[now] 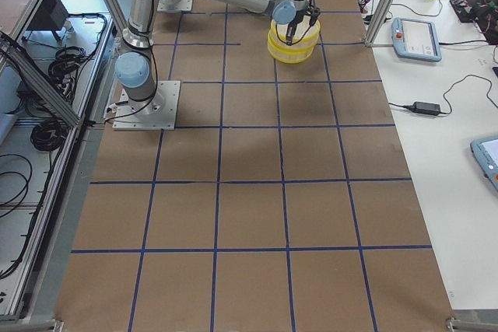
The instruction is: Stack buns with steamer
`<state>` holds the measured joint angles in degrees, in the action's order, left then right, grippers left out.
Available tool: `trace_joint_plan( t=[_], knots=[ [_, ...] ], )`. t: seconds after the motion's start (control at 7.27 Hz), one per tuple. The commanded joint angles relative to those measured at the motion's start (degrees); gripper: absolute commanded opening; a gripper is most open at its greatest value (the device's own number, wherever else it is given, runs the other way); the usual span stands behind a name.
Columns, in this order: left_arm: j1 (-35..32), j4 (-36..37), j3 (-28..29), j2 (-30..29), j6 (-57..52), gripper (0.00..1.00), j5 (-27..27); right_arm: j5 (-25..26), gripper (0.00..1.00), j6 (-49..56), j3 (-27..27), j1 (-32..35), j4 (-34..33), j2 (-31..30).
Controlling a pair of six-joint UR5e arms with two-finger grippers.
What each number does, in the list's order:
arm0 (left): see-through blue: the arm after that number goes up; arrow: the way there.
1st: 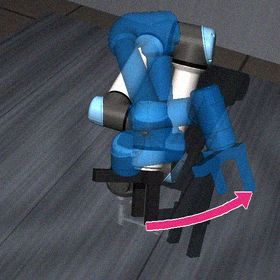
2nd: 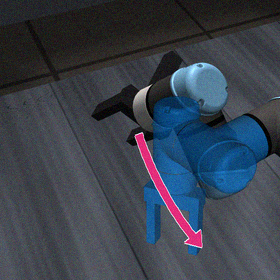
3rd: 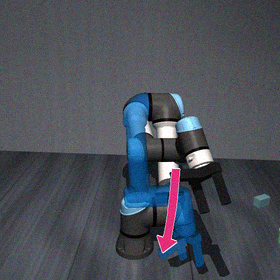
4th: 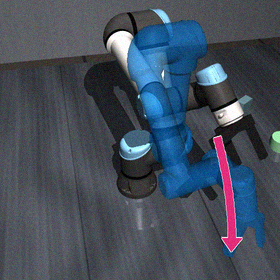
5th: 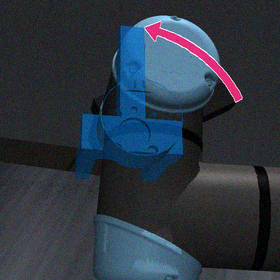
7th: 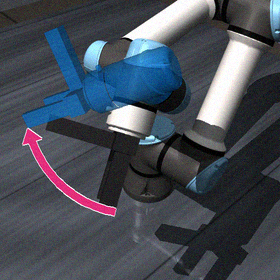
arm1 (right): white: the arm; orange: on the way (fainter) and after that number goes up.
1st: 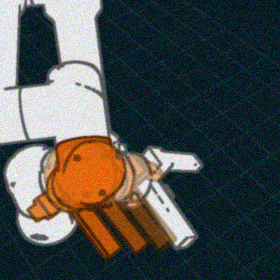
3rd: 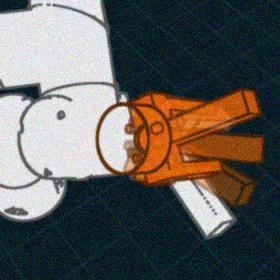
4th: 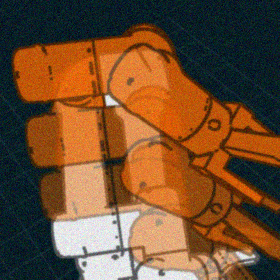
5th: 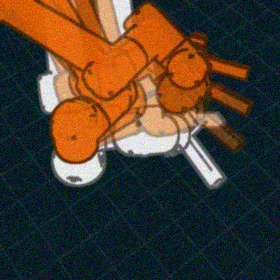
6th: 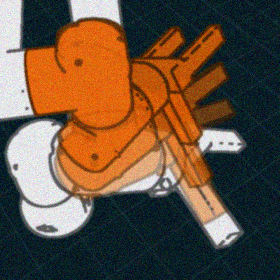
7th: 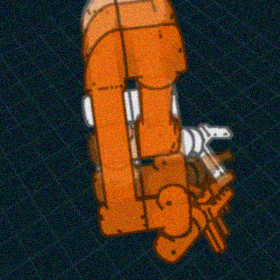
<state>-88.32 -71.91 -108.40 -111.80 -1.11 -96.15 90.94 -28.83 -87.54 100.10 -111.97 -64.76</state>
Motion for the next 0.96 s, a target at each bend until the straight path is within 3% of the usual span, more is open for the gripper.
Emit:
trace_joint_plan(
  t=[0.0,0.28,0.41,0.55,0.83],
  knots=[
    [0.08,0.72,0.90,0.18,-0.12,0.01,-0.01,-0.15,0.04,-0.08,-0.17,0.00,0.00,0.51],
    [0.17,0.81,2.48,0.70,0.05,0.00,0.87,-2.08,0.05,-0.26,-0.35,0.00,0.09,0.25],
    [0.34,-0.15,5.45,0.71,1.70,0.00,7.66,-2.17,0.05,-0.26,-0.44,0.00,0.09,0.33],
    [0.34,-2.77,8.70,0.71,7.81,0.00,11.21,-2.00,0.05,0.79,-0.44,0.18,0.00,0.60],
    [0.43,-4.47,13.46,0.71,28.07,0.00,28.56,-2.00,0.08,-0.17,-0.53,0.18,0.00,0.60]
  ],
)
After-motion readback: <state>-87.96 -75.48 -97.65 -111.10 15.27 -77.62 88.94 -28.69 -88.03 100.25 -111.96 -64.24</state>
